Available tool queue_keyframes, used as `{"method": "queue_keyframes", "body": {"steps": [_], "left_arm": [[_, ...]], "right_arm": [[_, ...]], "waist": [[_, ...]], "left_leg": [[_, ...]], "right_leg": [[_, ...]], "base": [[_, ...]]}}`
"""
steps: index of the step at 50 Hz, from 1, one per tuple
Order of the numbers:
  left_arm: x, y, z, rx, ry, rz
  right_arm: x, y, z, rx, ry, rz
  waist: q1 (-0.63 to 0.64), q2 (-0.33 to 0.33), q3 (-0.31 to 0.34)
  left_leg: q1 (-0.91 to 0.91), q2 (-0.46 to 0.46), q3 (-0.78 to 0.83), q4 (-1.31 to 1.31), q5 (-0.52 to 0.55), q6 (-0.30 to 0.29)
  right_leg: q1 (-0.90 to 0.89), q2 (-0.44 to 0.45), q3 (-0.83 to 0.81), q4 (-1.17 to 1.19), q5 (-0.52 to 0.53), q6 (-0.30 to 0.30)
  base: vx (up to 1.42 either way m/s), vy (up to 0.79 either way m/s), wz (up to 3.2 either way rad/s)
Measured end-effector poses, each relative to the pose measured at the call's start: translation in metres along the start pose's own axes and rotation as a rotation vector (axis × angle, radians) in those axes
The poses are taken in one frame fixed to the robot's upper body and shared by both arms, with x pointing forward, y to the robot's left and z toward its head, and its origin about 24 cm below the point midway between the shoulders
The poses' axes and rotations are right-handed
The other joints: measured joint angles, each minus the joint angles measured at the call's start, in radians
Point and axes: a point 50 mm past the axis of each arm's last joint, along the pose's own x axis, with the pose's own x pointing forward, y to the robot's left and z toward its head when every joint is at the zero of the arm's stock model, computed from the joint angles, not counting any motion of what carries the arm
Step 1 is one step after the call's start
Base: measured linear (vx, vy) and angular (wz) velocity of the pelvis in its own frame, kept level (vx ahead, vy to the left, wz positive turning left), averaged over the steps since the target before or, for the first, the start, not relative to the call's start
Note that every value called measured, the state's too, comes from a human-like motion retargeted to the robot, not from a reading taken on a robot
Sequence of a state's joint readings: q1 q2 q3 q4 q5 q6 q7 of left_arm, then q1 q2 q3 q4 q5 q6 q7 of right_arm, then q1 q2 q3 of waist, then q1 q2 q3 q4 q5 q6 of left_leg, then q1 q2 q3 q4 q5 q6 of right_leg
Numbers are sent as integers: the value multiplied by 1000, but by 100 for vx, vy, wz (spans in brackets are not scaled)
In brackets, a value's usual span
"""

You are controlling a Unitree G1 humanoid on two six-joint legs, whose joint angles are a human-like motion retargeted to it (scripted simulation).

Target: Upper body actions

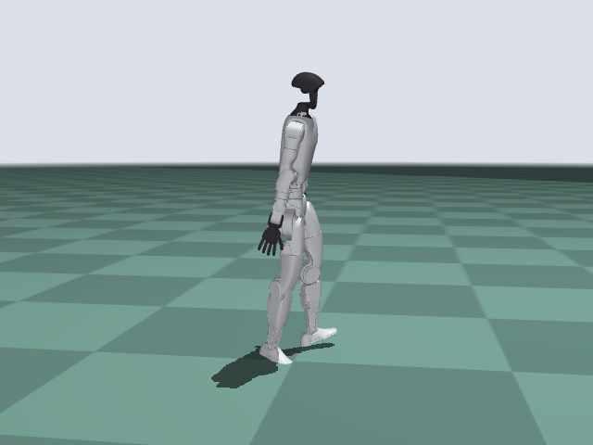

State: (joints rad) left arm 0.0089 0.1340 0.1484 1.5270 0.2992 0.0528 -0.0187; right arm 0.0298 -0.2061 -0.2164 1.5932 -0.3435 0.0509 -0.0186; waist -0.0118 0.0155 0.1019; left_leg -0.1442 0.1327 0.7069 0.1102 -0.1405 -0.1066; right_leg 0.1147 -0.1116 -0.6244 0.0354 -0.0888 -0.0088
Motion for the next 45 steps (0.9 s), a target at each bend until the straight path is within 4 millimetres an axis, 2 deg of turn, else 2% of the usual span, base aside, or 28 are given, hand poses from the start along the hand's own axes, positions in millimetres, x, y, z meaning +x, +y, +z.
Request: {"method": "queue_keyframes", "body": {"steps": [2, 5, 8, 11, 12, 13, 14, 15, 17, 23, 25, 27, 30, 33, 35, 37, 38, 41, 45], "left_arm": [[0, 2, -1, -10, 7, 13], [0, 4, -1, -40, 3, 32], [0, 4, 1, -61, -3, 38], [0, 2, 0, -74, -8, 32], [0, 1, -2, -75, -6, 32], [0, 0, -5, -74, -2, 35], [0, -1, -9, -76, 8, 37], [0, -3, -14, -78, 21, 39], [0, -11, -23, -98, 48, 31], [-1, -17, -38, -154, 107, 47], [-2, -19, -45, -153, 139, 44], [-2, -19, -48, -156, 152, 44], [-1, -13, -38, -161, 121, 42], [0, -8, -25, -160, 84, 37], [0, -5, -18, -159, 61, 34], [0, -1, -10, -156, 38, 16], [0, 1, -8, -151, 33, 7], [0, 3, -2, -125, 32, -34], [-1, 2, 4, -89, 26, -68]], "right_arm": [[0, 7, -14, 27, 36, 20], [0, 21, -37, 40, 99, 44], [-2, 34, -51, 11, 138, 84], [-3, 41, -56, -39, 146, 115], [-3, 41, -56, -56, 144, 115], [-2, 40, -55, -71, 138, 107], [-2, 38, -53, -86, 130, 93], [-1, 35, -51, -101, 121, 76], [0, 25, -40, -128, 94, 28], [1, 14, 4, -87, -79, -33], [1, 16, 7, -66, -100, -8], [1, 20, 5, -30, -93, 5], [0, 27, 6, 19, -88, 41], [-1, 32, 11, -2, -88, 94], [-1, 35, 14, -38, -94, 113], [-2, 36, 20, -97, -120, 114], [-2, 37, 22, -118, -130, 110], [-3, 36, 32, -216, -174, 68], [-4, 34, 42, -284, -212, 16]], "waist": [[9, -11, -17], [-6, -36, -57], [-33, -58, -101], [-43, -62, -133], [-34, -58, -139], [-16, -48, -141], [1, -41, -142], [17, -34, -143], [26, -25, -124], [34, -11, -54], [23, 6, -70], [9, 31, -76], [-24, 77, -49], [-43, 84, -42], [-54, 69, -48], [-50, 57, -49], [-61, 56, -50], [-89, 44, -55], [-98, 10, -31]], "left_leg": [[20, 4, 38, 17, 19, -6], [79, 13, 218, 46, 50, -2], [121, 6, 381, 67, 89, 14], [117, -14, 372, 91, 114, 10], [116, -24, 345, 84, 116, -9], [121, -34, 316, 57, 108, -54], [132, -57, 313, 24, 90, -60], [148, -85, 323, -13, 66, -48], [104, -115, 114, -41, 62, -9], [125, -150, -9, -72, 31, 24], [119, -148, -66, -79, 22, 35], [122, -124, -96, -81, 19, 39], [134, -78, -182, -80, 17, 48], [128, -69, -228, -87, 22, 58], [114, -85, -264, -94, 30, 67], [107, -92, -279, -104, 38, 74], [105, -94, -293, -108, 42, 77], [101, -111, -340, -117, 51, 81], [131, -159, -395, -117, 51, 80]], "right_leg": [[15, 6, -67, -19, -7, 8], [37, 10, -201, -45, -26, 37], [43, 1, -318, -45, -42, 84], [48, 10, -429, -41, -47, 129], [52, 19, -459, -36, -49, 141], [56, 35, -482, -29, -51, 150], [61, 45, -500, -19, -51, 156], [66, 52, -515, -8, -49, 162], [92, 51, -540, 4, -36, 167], [176, 45, -537, 49, 21, 164], [197, 48, -557, 85, 67, 140], [211, 49, -551, 144, 111, 92], [202, 32, -446, 302, 138, 11], [97, -8, -223, 453, 94, 64], [1, 38, 14, 464, 76, 108], [-67, 67, 178, 437, 46, 117], [-78, 66, 195, 417, 34, 115], [-125, 63, 289, 291, -33, 78], [-190, 91, 563, 148, -80, 65]], "base": [[2, 13, 261], [4, 17, 336], [9, 16, 340], [10, 8, 288], [19, 12, 191], [25, 18, 148], [28, 21, 110], [22, 19, 96], [22, 24, 65], [18, 16, 96], [37, 14, 173], [36, 11, 184], [22, 0, 200], [20, -3, 150], [10, -10, 122], [10, -15, 113], [11, -15, 128], [10, -17, 139], [9, -15, 91]]}}
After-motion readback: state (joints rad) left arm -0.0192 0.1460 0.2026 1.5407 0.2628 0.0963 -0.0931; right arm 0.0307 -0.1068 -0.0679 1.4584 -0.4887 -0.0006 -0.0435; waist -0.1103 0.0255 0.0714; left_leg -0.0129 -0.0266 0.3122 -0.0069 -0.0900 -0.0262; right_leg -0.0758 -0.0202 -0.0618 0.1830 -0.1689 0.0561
